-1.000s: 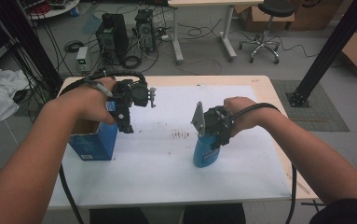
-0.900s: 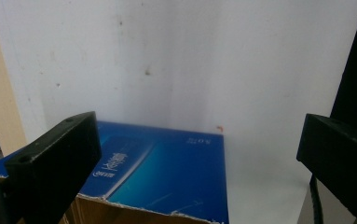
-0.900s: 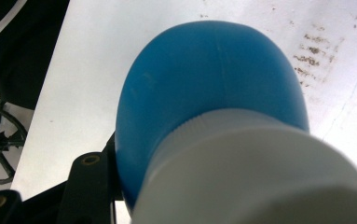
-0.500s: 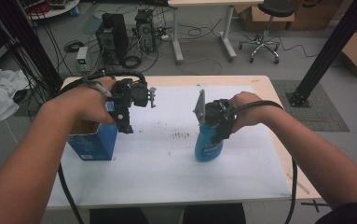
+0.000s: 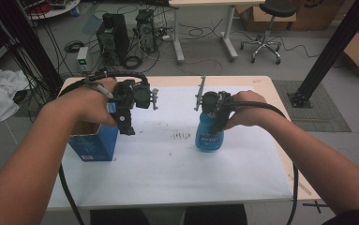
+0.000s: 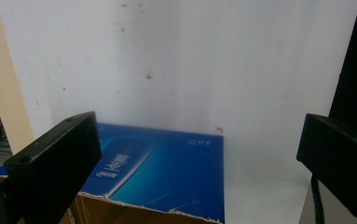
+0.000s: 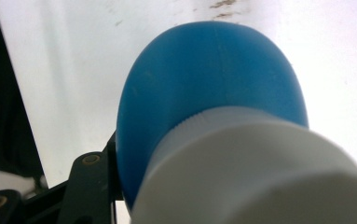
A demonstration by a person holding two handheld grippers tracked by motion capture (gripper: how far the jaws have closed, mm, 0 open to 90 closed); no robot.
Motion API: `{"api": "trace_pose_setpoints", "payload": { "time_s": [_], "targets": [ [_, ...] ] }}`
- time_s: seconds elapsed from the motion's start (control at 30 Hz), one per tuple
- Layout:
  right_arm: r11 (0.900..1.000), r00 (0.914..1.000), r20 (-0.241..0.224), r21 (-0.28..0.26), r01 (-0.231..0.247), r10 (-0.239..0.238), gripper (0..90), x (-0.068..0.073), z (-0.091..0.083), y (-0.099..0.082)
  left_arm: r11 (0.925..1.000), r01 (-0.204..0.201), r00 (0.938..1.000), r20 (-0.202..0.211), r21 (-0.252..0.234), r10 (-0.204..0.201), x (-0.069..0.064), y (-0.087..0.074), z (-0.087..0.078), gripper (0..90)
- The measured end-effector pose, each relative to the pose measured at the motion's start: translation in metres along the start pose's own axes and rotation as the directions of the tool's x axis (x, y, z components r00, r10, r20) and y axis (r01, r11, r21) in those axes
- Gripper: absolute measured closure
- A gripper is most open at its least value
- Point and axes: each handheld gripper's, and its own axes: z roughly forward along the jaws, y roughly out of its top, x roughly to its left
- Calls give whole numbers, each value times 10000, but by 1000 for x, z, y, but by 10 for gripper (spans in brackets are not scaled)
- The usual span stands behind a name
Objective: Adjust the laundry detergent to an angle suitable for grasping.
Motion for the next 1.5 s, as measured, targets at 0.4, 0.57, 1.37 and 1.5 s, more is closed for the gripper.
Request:
{"api": "trace_pose_setpoints", "payload": {
  "time_s": [0.4, 0.57, 1.37, 1.5],
  "targets": [
    [9737, 9737, 178, 143, -2274, 2272, 423, -4, 11, 3, 10000, 59, 10000, -38, 19, -59, -3, -3, -1, 1],
    [9486, 9485, 171, -9, -3164, 3163, 424, -5, 18, 0, 10000, 38, 10000, -49, -30, -38, -4, -3, -2, 1],
    [9317, 9316, 251, -336, -3617, 3625, 416, -8, 27, -3, 10000, -28, 10000, -58, -7, 28, -2, -4, 2, 1],
    [9336, 9335, 238, -326, -3570, 3578, 413, -9, 27, -3, 10000, -47, 10000, -16, -6, 47, -2, -3, 3, 1]
  ]
}}
